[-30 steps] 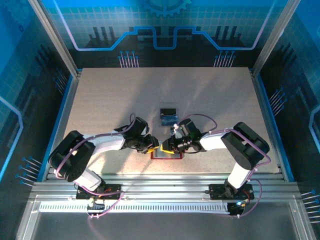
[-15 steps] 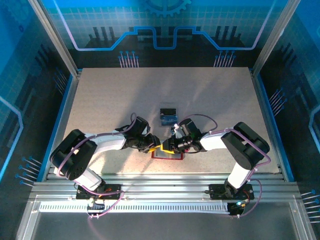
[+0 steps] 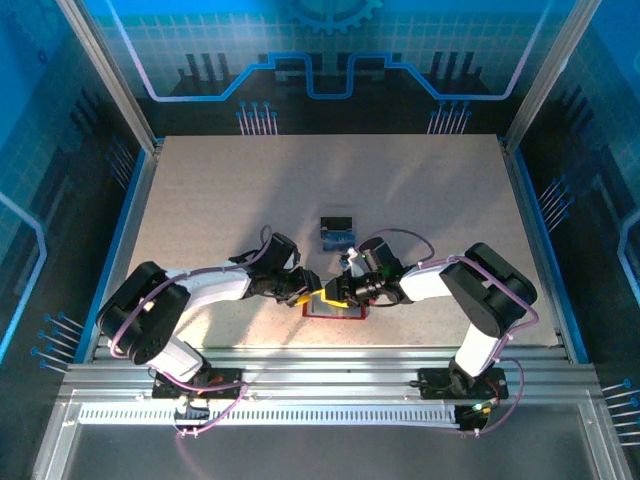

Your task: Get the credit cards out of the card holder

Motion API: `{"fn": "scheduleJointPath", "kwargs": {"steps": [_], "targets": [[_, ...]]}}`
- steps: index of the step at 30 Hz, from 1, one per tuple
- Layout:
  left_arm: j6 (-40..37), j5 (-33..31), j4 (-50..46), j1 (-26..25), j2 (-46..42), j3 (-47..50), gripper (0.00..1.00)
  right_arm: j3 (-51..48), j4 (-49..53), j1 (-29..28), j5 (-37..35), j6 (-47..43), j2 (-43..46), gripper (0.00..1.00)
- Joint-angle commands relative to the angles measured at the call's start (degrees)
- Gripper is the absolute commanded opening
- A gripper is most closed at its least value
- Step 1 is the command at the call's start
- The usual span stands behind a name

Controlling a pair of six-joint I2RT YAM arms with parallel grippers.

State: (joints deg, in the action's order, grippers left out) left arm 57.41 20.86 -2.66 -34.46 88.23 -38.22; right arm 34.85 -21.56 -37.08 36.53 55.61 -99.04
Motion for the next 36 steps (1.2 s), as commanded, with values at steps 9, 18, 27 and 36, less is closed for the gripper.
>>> {"fn": "scheduleJointPath", "kwargs": {"steps": [9,18,27,36], "targets": [[1.2,0.1,-1.7,-0.6,-1.2,-0.7,0.36,-0.9,0.4,0.4,-0.4,0.6,-2.0,0.29],[1.0,0.2,-4.8,-0.9,-1.4,-1.6,0.33,-0.7,0.9,0.5,-0.4,0.4,-2.1,0.29],[2.3,1.3,-1.9,-1.7,0.1,-1.5,0.27,-0.5,1.4,0.5,-0.5,0.2,-2.0,0.29],[2.4,1.3,-1.4,-1.7,0.3,-1.7,0.16,-0.4,1.3,0.5,-0.4,0.4,-2.0,0.29]]}}
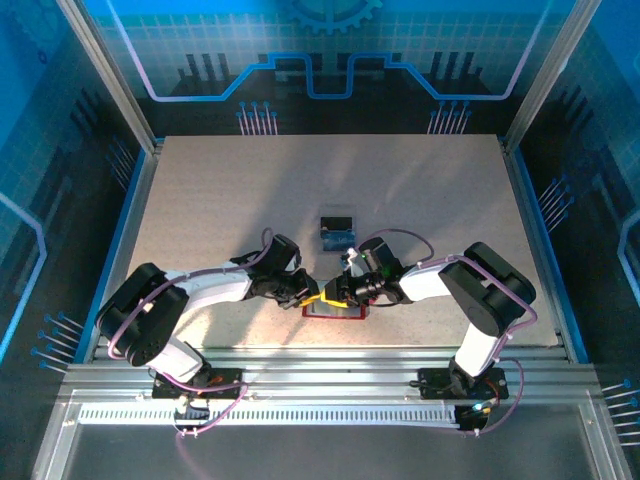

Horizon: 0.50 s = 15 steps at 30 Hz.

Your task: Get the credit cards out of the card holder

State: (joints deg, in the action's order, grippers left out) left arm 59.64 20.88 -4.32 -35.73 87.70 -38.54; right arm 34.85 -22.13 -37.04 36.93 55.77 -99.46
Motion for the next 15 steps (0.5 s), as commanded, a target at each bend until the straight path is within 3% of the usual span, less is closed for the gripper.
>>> {"fn": "scheduleJointPath", "kwargs": {"steps": [1,15], "targets": [[0.1,1.3,0.2,-0.4,0.8,-1.3,0.15,-0.5,1.8,0.5,-0.8,0.2,-1.7,0.29],[-0.6,0.5,-0.5,-0.4,0.0,-0.9,0.01,-0.2,6.0,2.0,-1.3,-0.4,5.4,0.32]]}}
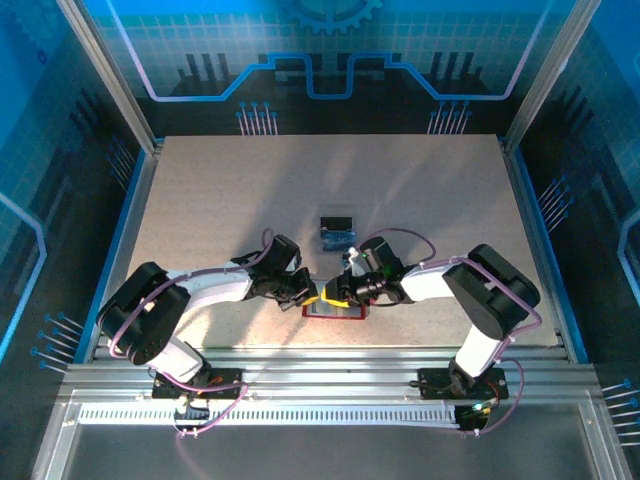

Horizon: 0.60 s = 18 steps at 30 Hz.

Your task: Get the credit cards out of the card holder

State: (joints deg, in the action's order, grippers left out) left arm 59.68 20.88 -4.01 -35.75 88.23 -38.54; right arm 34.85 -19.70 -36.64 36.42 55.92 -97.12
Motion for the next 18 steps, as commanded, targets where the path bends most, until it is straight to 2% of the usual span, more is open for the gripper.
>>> {"fn": "scheduleJointPath", "kwargs": {"steps": [1,6,13,18], "targets": [[-0.7,0.3,-0.8,-0.3,-0.8,-0.7,0.0,-0.1,5.8,2.2,-1.1,-1.5,4.2,0.32],[-0.7,0.3,-0.9,-0.4,-1.7,-0.6,0.0,0.9,17.8,5.7,-3.7,-7.8,9.1,0.33],[-0.8,0.5,-0.6,-0.4,-1.9,-0.7,0.01,5.0,39.6,8.9,-17.0,-19.3,14.8,0.35],[-0.9,0.7,-0.3,-0.3,-1.8,-1.0,0.03,6.1,43.1,9.7,-19.5,-22.0,14.6,0.36]]}}
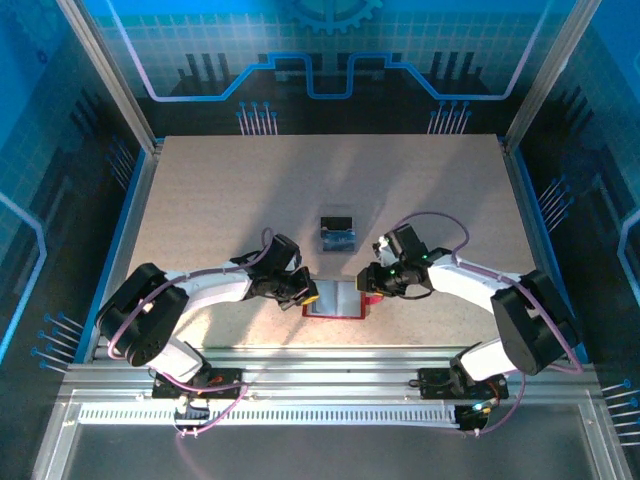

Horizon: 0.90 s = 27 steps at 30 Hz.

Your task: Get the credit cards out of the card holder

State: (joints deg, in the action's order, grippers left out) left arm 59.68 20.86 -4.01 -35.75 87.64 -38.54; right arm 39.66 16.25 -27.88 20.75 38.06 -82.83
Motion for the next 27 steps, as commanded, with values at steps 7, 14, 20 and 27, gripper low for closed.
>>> {"fn": "scheduleJointPath", "kwargs": {"steps": [7,14,20,27], "targets": [[-1.0,2.3,1.2,-0.4,-1.0,-2.0,0.16,2.0,5.6,1.0,-2.1,-4.7,-3.0,0.36],[-0.7,3.5,2.8,-0.8,-0.5,-3.1,0.26,1.3,1.6,1.1,1.4,-3.8,-5.4,0.35],[0.3,4.8,5.4,-1.1,0.4,-3.6,0.31,0.2,-2.8,1.0,4.4,-2.5,-6.6,0.32],[-0.3,4.7,5.2,-1.2,-0.2,-4.4,0.4,-0.5,-7.4,1.0,7.2,-0.6,-8.2,0.29]]}}
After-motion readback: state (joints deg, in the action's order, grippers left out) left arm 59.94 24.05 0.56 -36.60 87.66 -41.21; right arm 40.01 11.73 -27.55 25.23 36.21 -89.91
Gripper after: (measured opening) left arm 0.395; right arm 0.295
